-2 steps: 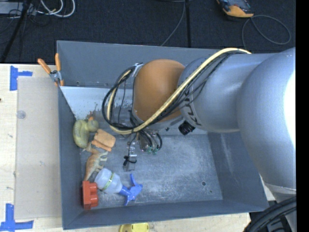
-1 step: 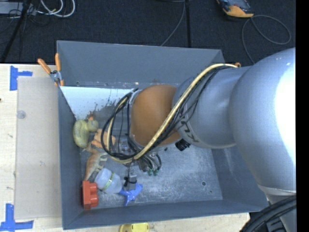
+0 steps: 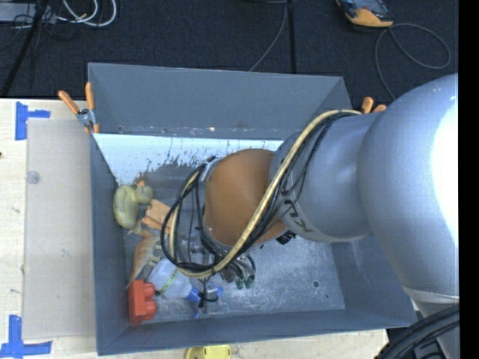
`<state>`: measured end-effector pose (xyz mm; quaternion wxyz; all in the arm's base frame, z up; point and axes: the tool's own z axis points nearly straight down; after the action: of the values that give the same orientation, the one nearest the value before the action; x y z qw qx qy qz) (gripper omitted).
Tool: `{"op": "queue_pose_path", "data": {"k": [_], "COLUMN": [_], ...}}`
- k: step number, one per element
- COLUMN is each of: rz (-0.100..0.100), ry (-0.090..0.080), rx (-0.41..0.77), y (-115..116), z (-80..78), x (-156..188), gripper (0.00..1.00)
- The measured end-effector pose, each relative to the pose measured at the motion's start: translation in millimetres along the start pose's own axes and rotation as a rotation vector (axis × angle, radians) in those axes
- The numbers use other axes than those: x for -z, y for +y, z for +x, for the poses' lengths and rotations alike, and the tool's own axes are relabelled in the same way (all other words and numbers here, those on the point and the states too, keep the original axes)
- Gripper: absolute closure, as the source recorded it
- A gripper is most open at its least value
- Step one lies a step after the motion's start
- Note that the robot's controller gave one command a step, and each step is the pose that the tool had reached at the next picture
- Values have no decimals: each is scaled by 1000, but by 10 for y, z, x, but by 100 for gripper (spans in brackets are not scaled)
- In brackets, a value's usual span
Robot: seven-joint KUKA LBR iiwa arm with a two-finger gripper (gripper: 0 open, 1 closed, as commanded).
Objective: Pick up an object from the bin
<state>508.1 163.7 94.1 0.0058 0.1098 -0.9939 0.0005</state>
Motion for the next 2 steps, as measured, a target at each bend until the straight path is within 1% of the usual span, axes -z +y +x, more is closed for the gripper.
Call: {"op": "queue_pose_path", "data": {"k": [1, 2], "rz": [1, 0], "ry": [-10, -4], "rx": [121, -16], "y": [-139, -170], "z": [430, 217], "x": [200, -257], "gripper": [0, 0]}}
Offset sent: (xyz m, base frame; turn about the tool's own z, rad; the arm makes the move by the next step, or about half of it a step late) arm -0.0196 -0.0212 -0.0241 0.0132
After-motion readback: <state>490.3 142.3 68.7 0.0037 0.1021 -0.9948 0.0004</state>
